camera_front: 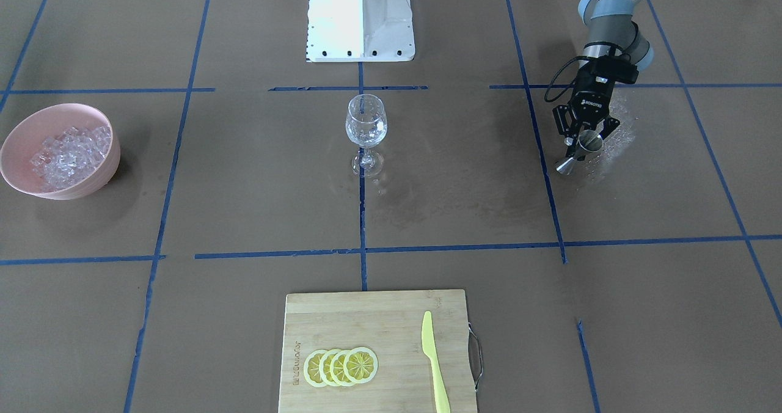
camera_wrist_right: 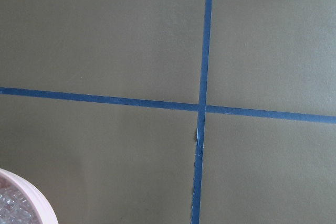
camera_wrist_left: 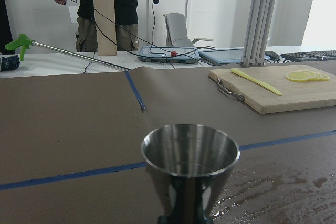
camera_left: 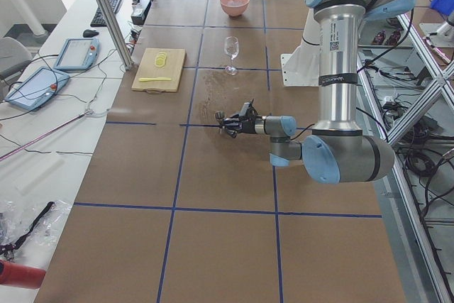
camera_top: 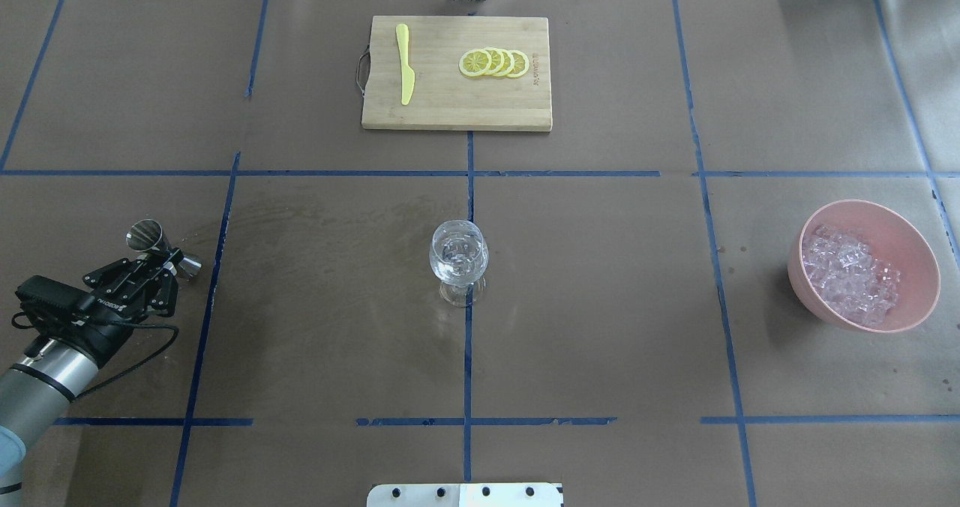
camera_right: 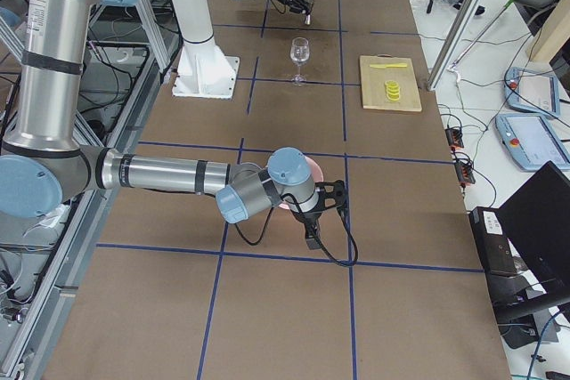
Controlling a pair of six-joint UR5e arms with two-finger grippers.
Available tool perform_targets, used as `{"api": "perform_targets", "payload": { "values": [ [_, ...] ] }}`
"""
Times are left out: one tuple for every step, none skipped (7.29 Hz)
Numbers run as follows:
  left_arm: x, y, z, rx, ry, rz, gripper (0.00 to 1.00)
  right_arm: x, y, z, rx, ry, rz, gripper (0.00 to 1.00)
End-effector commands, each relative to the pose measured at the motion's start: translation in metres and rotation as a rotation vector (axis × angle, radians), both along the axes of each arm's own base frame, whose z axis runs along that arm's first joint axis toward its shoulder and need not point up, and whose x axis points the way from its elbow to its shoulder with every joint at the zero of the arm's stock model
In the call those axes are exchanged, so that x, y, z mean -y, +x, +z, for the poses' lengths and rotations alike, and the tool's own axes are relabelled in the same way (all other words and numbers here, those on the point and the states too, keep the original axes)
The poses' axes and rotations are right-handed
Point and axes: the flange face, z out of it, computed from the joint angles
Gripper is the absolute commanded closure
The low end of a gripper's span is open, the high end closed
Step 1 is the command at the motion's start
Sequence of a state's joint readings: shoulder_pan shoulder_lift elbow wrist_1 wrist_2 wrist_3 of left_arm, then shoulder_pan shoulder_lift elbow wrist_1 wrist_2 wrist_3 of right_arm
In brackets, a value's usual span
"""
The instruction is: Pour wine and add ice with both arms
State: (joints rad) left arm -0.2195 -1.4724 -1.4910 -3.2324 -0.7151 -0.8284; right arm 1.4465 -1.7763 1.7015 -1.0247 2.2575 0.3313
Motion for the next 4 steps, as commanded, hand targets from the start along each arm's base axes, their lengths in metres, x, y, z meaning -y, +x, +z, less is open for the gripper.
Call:
{"api": "perform_targets", "payload": {
  "values": [
    [-0.0014,0.0033,-0.0041,0.015,0.015,0.007,1.0,0.0,0.0001,0.0003,-0.001,0.0,0.001,0.0],
    [-0.0014,0.0032,-0.0036,0.015,0.015,0.007,1.0,0.0,0.0001,0.0003,-0.001,0.0,0.001,0.0],
    [-0.0022,0.004,-0.0035,0.015,0.015,0.014,1.0,0.0,0.0001,0.0003,-0.001,0.0,0.001,0.0],
    [-0.0035,0.0053,-0.0035,0.015,0.014,0.021,1.0,0.0,0.0001,0.0003,-0.001,0.0,0.001,0.0]
  ]
}}
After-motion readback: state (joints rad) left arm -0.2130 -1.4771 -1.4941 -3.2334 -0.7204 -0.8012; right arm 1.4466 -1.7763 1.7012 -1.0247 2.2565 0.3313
